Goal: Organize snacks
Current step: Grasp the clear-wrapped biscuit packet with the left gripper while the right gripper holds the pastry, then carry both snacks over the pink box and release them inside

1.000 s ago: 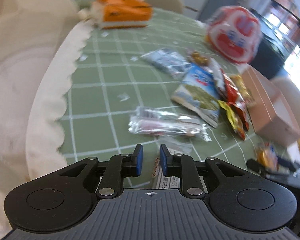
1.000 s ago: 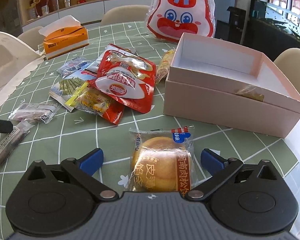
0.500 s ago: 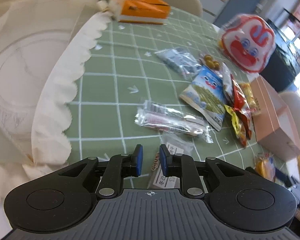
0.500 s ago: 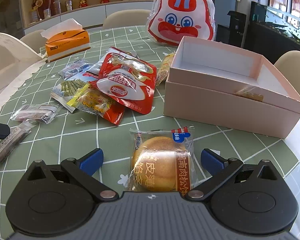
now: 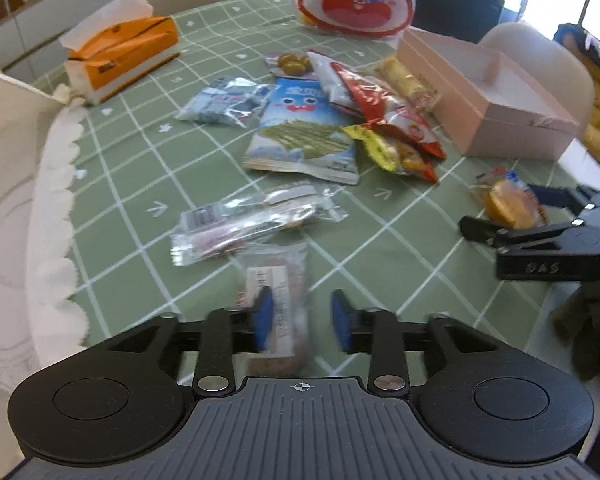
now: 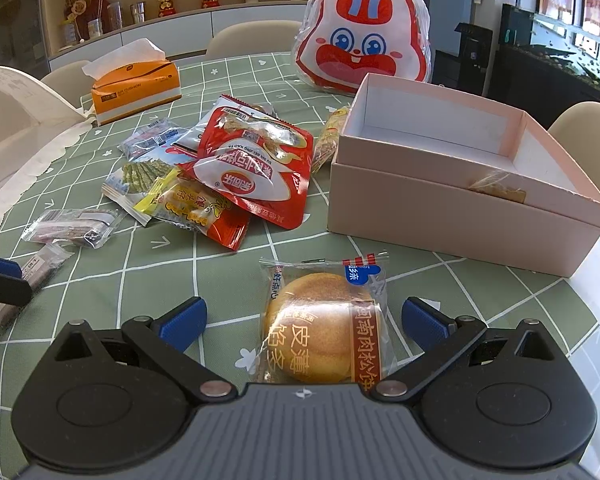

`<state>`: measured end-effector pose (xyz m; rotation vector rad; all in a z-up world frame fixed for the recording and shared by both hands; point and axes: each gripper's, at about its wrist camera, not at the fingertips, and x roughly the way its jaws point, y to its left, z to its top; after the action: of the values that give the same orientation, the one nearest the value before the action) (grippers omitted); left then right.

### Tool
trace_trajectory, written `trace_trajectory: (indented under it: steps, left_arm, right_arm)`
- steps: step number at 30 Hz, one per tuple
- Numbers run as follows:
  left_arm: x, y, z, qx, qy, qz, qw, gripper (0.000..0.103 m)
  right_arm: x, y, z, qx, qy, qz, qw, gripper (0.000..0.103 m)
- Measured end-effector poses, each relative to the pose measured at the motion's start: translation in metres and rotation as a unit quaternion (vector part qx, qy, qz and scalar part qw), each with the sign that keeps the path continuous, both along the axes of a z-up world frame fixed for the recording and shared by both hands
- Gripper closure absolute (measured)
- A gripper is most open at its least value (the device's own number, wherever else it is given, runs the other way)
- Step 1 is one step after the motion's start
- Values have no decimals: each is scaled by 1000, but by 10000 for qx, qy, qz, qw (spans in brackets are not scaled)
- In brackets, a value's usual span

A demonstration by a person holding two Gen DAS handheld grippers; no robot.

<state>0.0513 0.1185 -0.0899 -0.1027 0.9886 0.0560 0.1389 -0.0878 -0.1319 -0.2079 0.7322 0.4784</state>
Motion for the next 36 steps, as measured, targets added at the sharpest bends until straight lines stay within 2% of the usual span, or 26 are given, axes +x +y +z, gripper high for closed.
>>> trace_trajectory:
  steps: [2, 6, 10, 13, 16, 21, 23, 26, 27, 28, 29, 30, 31, 32, 33, 34, 36]
  left_arm:
    - [2, -1, -1, -110, -16, -27, 9999, 51]
    - [0, 2, 1, -235, -102, 107, 9996, 52]
    - [-8, 8, 0, 129, -105, 295, 9994, 54]
    - [-10, 11, -7, 94, 57, 319, 9994, 54]
    - [-8, 7, -10, 113, -6, 230, 9997, 48]
    - [-5, 10, -13, -271, -228, 257, 9990, 27]
    - [-5, 9, -14, -331, -307, 236, 9987, 25]
    - [-9, 8, -15, -296, -399, 201, 9986, 26]
    - [-11, 7, -15, -238, -457, 265, 9983, 34]
    - [-13, 7, -15, -153, -492, 351, 9981, 40]
    - [-15, 5, -15, 27, -502, 479, 9976, 54]
    - [-16, 3, -15, 172, -471, 549, 9972, 58]
    - [-17, 2, -14, 182, -418, 556, 9974, 58]
    - [-17, 2, -13, 155, -378, 568, 9975, 59]
    - [-18, 2, -13, 124, -362, 598, 9975, 61]
    - [-19, 2, -12, 109, -368, 631, 9973, 62]
    - [-24, -1, -11, 76, -372, 671, 9970, 63]
  right_arm:
    - [0, 0, 0, 1, 1, 1, 10000, 0]
    - [0, 0, 0, 2, 0, 2, 10000, 0]
    - [0, 0, 0, 1, 0, 3, 10000, 0]
    - [0, 0, 0, 1, 1, 6, 10000, 0]
    - [0, 0, 0, 5, 3, 6, 10000, 0]
    - [-1, -1, 1, 15, 24, 54, 10000, 0]
    - [-1, -1, 1, -7, 37, 117, 9999, 0]
    - [2, -3, 3, -55, 142, 274, 9995, 0]
    - [3, -4, 5, -53, 192, 308, 9993, 0]
    - [4, -5, 7, -53, 217, 286, 9993, 4]
    - [4, -7, 9, -22, 249, 242, 9994, 12]
    - [3, -11, 12, 56, 302, 213, 9993, 16]
    - [3, -14, 15, 143, 368, 205, 9990, 24]
    - [3, -17, 17, 210, 434, 200, 9986, 37]
    - [2, -19, 20, 203, 461, 161, 9986, 44]
    - [2, -21, 22, 169, 508, 165, 9984, 48]
    - [-2, -25, 30, 97, 542, 189, 9983, 48]
